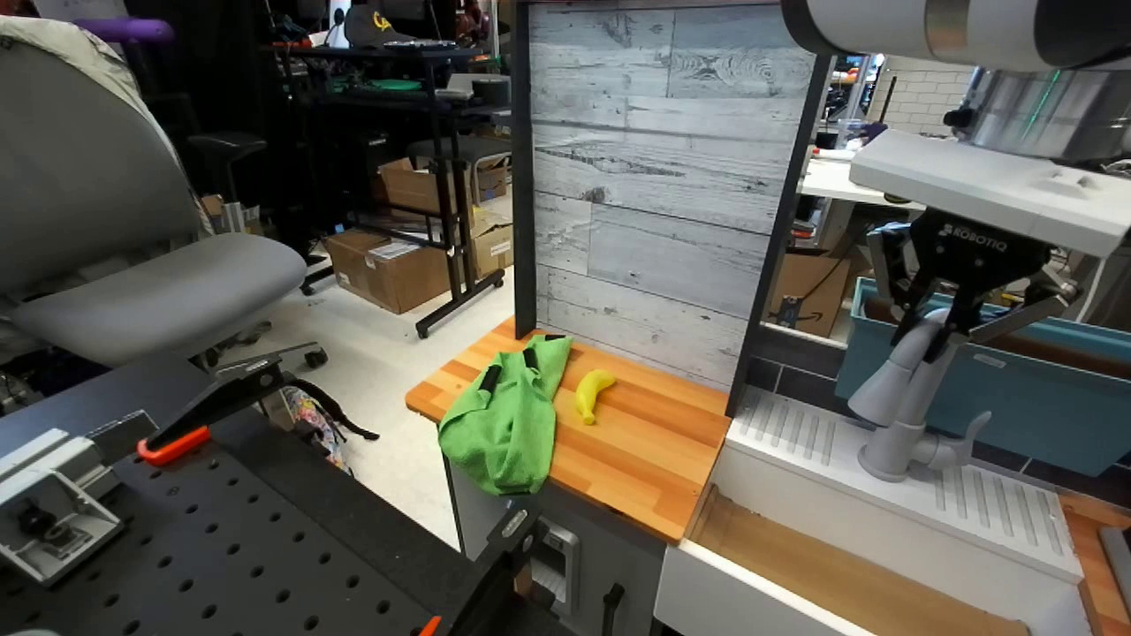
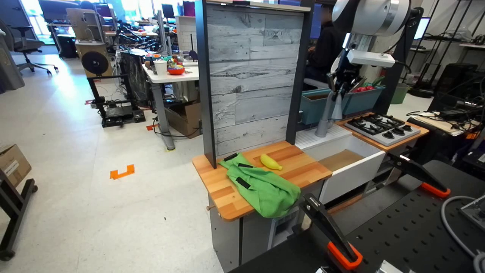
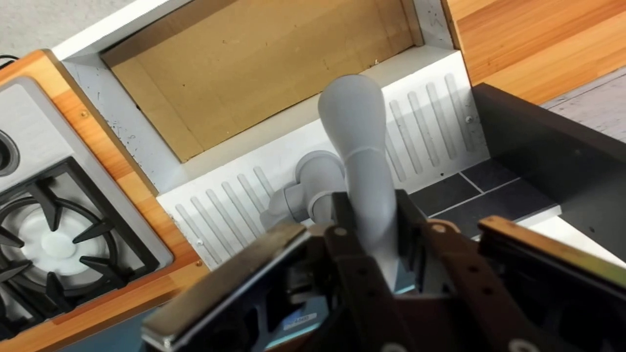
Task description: Move the tap to the left
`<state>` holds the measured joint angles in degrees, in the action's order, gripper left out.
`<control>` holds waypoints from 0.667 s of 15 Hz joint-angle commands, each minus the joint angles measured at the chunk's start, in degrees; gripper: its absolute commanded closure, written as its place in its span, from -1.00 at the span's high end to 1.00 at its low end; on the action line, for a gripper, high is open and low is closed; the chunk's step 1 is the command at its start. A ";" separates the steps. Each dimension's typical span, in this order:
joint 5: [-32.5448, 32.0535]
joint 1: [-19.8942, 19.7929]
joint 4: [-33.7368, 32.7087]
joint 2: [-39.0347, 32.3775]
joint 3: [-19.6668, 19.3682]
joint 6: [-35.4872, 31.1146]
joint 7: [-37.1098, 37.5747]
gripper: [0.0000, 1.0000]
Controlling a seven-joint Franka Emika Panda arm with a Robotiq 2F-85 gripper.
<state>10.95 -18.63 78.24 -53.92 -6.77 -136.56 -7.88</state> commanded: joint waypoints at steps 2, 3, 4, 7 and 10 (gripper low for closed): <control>0.55 -0.67 -1.98 -1.06 1.94 2.68 3.29 -0.88; 1.06 -0.76 -2.23 -1.14 2.28 2.89 4.13 -0.88; 1.67 -0.84 -2.30 -1.16 2.64 2.87 5.07 -0.88; 3.26 -0.88 -2.34 -1.31 3.62 2.66 8.33 -0.88; 3.89 -0.20 -3.15 -2.02 3.64 1.91 13.02 -0.88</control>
<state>11.64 -19.01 77.77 -54.05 -5.43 -136.13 1.36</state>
